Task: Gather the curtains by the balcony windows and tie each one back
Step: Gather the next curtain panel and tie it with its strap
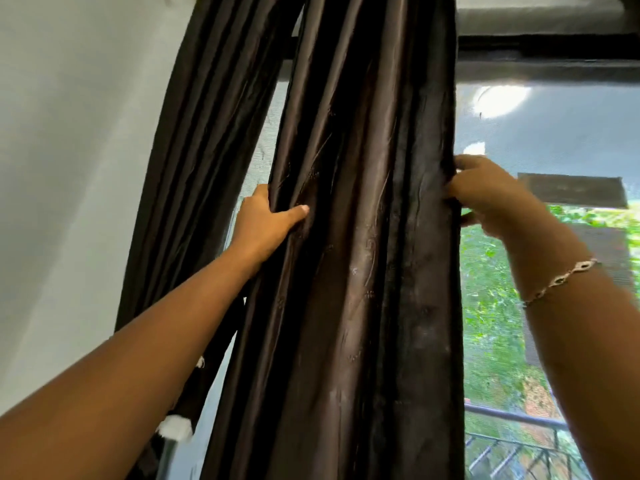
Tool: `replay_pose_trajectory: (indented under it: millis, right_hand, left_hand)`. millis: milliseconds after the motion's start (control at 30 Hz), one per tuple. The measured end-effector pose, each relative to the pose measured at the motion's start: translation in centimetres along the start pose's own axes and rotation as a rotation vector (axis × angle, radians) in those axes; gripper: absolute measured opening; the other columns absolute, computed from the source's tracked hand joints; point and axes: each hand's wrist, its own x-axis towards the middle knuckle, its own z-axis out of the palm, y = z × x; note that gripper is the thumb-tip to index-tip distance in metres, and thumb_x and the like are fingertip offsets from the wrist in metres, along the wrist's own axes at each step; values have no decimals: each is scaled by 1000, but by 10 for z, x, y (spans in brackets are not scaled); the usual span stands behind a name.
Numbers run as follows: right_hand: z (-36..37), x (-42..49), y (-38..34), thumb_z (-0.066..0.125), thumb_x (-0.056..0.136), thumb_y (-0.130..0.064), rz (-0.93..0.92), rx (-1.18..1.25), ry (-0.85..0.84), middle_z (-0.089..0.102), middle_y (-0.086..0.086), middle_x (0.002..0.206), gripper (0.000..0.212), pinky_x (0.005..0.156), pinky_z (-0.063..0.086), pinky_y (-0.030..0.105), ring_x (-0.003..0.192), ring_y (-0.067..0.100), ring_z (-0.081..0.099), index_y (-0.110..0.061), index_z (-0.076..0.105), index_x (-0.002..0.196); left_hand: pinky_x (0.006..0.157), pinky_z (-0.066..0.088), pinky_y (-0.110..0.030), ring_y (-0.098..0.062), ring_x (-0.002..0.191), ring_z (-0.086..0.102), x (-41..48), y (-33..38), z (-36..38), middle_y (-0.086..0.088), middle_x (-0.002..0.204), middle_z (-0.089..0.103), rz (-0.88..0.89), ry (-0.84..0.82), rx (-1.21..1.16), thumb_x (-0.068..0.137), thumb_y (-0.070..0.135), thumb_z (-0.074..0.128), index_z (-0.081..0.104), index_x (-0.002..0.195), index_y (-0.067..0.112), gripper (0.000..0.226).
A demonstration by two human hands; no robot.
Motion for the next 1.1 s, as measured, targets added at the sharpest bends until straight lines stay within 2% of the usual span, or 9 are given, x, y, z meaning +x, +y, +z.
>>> replay_pose_trajectory:
  millis: [67, 133, 433, 533, 600, 733, 800, 933, 1100]
  right_hand:
    - [16, 0, -6, 40, 85, 1, -54, -207, 105, 61, 23, 109, 33, 84, 51, 45, 99, 39, 58, -3, 56, 113]
    - [34, -1, -13, 40, 87, -2, -94, -380, 169, 54, 27, 121, 33, 91, 44, 42, 111, 42, 52, 0, 51, 117]
    - [148, 7, -68, 38, 90, -8, -308, -407, 88, 58, 24, 119, 23, 86, 43, 38, 111, 40, 54, -3, 51, 108]
    - [180, 13, -97, 40, 90, -11, -391, -341, -13, 57, 23, 121, 26, 88, 42, 37, 114, 40, 53, -2, 52, 111]
    - [197, 14, -117, 40, 91, -12, -430, -289, -83, 57, 24, 122, 27, 90, 42, 37, 115, 40, 52, 0, 53, 112]
    - [221, 15, -140, 40, 91, -6, -465, -250, -191, 55, 24, 123, 26, 90, 41, 37, 117, 39, 49, 4, 51, 113]
    - [223, 15, -137, 39, 90, -3, -468, -232, -201, 54, 23, 124, 28, 90, 40, 37, 118, 39, 47, 2, 50, 115]
    - [210, 8, -108, 40, 85, 0, -413, -151, -137, 55, 23, 125, 37, 93, 40, 38, 118, 39, 49, -1, 47, 121]
    - [179, -7, -57, 48, 81, -2, -284, -133, -76, 59, 22, 117, 41, 88, 46, 39, 110, 38, 55, -7, 48, 122]
  left_hand:
    - [82, 49, -31, -18, 94, 62, 0, -3, -3, -4, 109, 64, -13, -4, -5, 79, 22, 70, 54, 113, 15, 38]
    - [88, 51, -39, -21, 95, 63, 2, -7, -6, -5, 109, 64, -36, -29, 0, 79, 21, 71, 54, 112, 15, 37]
    - [90, 51, -40, -23, 102, 60, 13, -21, -31, -10, 118, 58, 40, -21, 97, 80, 18, 69, 54, 121, 8, 45]
    - [67, 45, -20, -6, 78, 58, 15, -24, -48, 0, 93, 63, 112, 51, 115, 85, 22, 60, 58, 92, 18, 8]
    - [57, 38, -16, -5, 66, 52, 17, -22, -60, 2, 76, 58, 133, 115, 99, 90, 26, 53, 54, 75, 18, 17]
    - [66, 35, -33, -22, 83, 52, 25, -23, -80, -17, 94, 58, 120, 186, 82, 94, 30, 43, 57, 92, -2, 35]
    - [65, 38, -25, -18, 79, 52, 25, -25, -86, -21, 98, 59, 140, 168, 60, 94, 28, 45, 56, 94, -6, 36]
    - [76, 44, -22, -15, 97, 60, 14, -26, -80, -5, 106, 64, 178, 52, 24, 91, 27, 54, 61, 103, 15, 19]
    - [94, 48, -35, -16, 106, 59, -8, -26, -64, -4, 118, 59, 79, -34, -22, 89, 35, 56, 56, 116, 18, 32]
